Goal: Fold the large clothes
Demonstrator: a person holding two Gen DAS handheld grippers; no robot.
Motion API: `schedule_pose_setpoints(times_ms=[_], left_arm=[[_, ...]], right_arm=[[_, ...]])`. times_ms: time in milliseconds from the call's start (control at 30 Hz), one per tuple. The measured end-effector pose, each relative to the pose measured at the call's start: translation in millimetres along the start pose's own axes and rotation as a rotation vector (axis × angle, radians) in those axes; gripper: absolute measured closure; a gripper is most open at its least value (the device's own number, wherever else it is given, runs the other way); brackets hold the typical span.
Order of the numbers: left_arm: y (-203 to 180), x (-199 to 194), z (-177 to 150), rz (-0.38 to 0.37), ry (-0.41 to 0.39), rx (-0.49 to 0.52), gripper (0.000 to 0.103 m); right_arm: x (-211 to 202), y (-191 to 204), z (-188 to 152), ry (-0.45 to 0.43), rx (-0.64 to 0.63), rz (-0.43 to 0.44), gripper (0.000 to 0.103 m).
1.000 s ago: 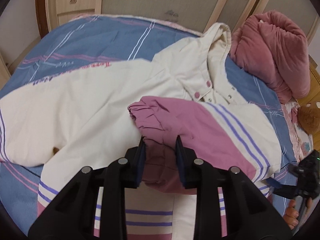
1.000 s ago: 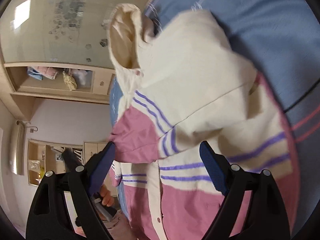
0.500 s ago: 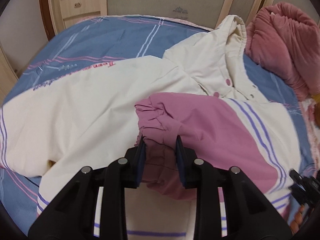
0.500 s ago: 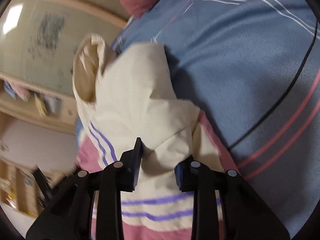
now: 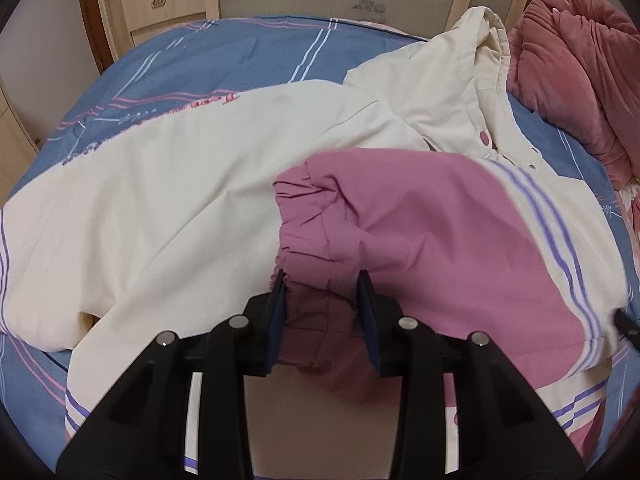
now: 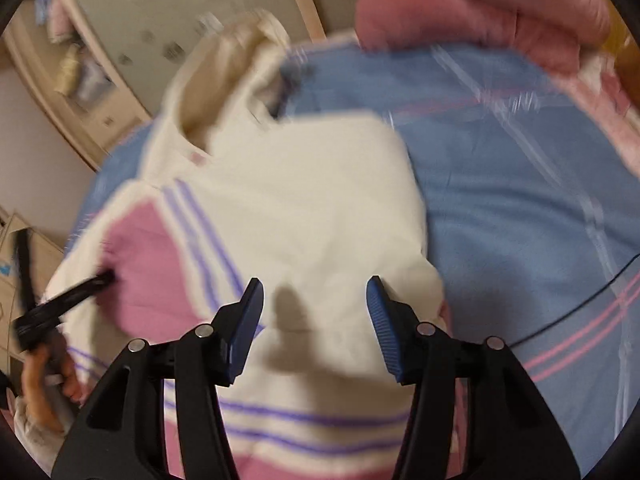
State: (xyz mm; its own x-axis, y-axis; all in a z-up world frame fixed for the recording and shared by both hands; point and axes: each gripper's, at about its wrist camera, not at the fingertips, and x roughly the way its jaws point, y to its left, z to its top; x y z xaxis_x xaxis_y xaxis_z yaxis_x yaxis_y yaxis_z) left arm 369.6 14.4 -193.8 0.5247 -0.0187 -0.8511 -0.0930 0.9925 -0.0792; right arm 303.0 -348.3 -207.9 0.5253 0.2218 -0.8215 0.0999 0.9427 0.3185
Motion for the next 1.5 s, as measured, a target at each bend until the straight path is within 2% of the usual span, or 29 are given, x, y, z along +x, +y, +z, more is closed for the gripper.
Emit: schedule_pose_setpoints(times_ms=[100,200,300,400,467,533,633,700,767,867,1000,1067,1133,1167,1200,1267,1333,1400,1467,1500], left_arm=[[4,8,-1,-0.01,0.015,-0.013,0.064],[0,15,-5,0.012,0.007,0.008,0.063],[-5,4,-6,0.031,-0.01,0.044,0.064],[-3,-25,-5,-0.007,-0.049,0.031,0.047],[-1,-49,-1,-0.02,-0.121,0.026,0.043],[-3,-60,2,-0.023,-0.16,0.035,0.041],[-14,-46,3,-0.026,-0.119,0.079,0.044],[-17,-25,1,-0.019,-0.069,0.091,0.048],[-16,0,-4,-0.015,-0.011,0.085,0.048],[-16,13,-6,-0.01,-0.009,0.101,0.047],[-15,7,-1,-0.026,0.001,0.093,0.047],[-4,-9,-2,-0.07,0.007,0.064,0.04],[19,-33,-7,-0.127,-0.008,0.013,0.018],[35,-45,-10,-0.139,-0.026,-0.021,0.016],[51,-56,-15,-0.145,-0.042,-0.055,0.014],[98,-77,-26,-0.172,-0.066,-0.146,0.012],[159,-92,-45,-0.194,-0.074,-0.282,0.009],[212,-98,-63,-0.215,-0.076,-0.415,0.008],[277,-98,-93,-0.23,-0.053,-0.609,0.008],[292,-98,-101,-0.238,-0.047,-0.657,0.008]], right_arm=[[16,0,-4,-0.006,-0.016,-0.009,0.05],[23,2,-6,-0.016,-0.041,-0.036,0.049],[12,13,-10,-0.033,-0.086,-0.07,0.048],[-18,26,-7,-0.101,-0.116,0.015,0.045],[-31,30,1,-0.14,-0.127,0.015,0.043],[-28,32,13,-0.139,-0.124,0.004,0.043],[0,32,38,-0.107,-0.105,-0.011,0.043],[20,32,46,-0.074,-0.098,-0.046,0.043],[42,29,50,-0.05,-0.097,-0.073,0.043],[67,33,45,-0.044,-0.123,-0.113,0.043],[67,39,40,-0.081,-0.159,-0.149,0.041],[50,41,35,-0.105,-0.154,-0.113,0.041],[29,43,24,-0.118,-0.148,-0.005,0.039],[22,44,18,-0.121,-0.145,0.031,0.033],[16,45,12,-0.123,-0.147,0.073,0.028],[7,46,-5,-0.122,-0.169,0.166,0.027],[4,44,-19,-0.153,-0.207,0.236,0.027],[3,44,-29,-0.181,-0.231,0.256,0.027],[10,36,-32,-0.171,-0.192,0.289,0.027],[13,33,-31,-0.163,-0.169,0.302,0.027]])
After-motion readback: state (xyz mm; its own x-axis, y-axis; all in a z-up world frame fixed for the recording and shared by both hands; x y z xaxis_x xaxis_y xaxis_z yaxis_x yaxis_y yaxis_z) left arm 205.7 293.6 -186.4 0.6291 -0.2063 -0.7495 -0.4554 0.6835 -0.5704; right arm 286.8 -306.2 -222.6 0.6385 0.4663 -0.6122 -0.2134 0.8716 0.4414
